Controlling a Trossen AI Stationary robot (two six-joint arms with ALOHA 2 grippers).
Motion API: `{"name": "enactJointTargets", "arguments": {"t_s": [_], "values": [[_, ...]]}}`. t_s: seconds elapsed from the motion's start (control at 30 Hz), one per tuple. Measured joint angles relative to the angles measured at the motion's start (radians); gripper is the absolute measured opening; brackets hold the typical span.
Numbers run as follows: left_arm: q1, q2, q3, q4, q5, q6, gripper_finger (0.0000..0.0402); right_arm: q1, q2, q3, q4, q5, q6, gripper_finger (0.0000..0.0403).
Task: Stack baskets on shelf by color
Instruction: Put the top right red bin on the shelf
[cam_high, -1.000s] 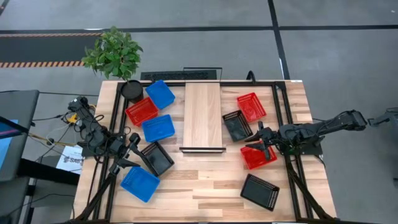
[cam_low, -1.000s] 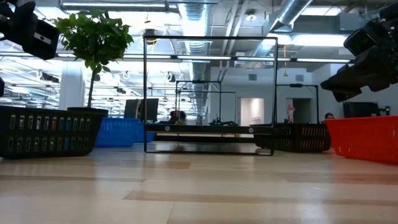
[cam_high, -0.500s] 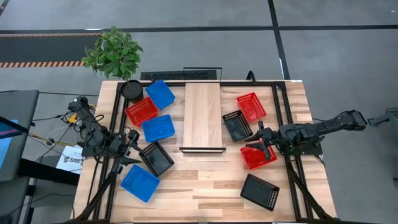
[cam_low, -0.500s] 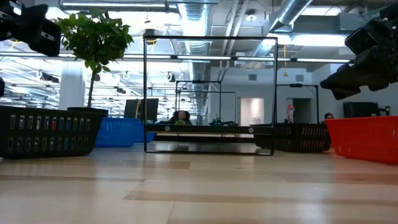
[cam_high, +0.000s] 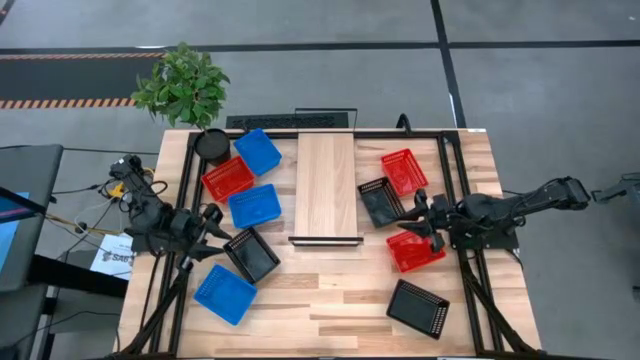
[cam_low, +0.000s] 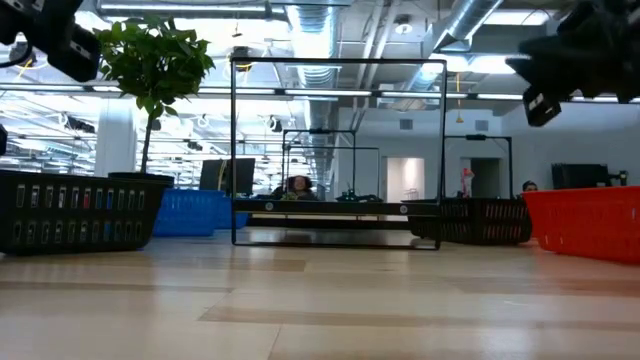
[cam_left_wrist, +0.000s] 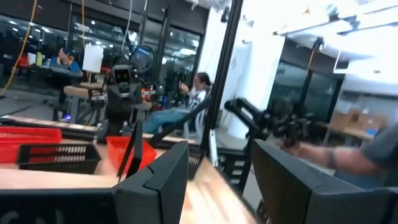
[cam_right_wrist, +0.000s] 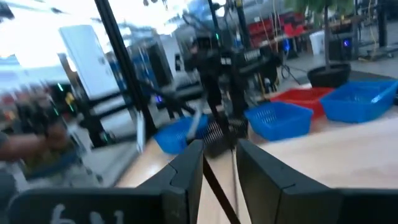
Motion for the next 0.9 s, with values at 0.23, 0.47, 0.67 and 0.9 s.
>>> {"name": "enactJointTargets", "arguments": {"t_s": [0.23, 0.47, 0.67, 0.9], "values": [[0.0, 0.0, 0.0, 0.002, -0.064, -0.009, 0.0167, 0.0, 0.0, 0.0, 0.162, 0.011, 0.002, 0.0123], [0.0, 0.0, 0.0, 0.081, -0.216, 0.008, 0.0167, -0.001, 0.0, 0.0, 0.303, 0.017, -0.015, 0.0123], [0.0, 0.0, 0.0, 0.139, -0.332, -0.073, 0.0167, 0.0, 0.0, 0.007, 0.323, 0.076, 0.047, 0.0123], [0.0, 0.001, 0.048, 0.172, -0.5, -0.115, 0.0167, 0.0, 0.004, 0.182, 0.007, 0.421, 0.032, 0.0123]]}}
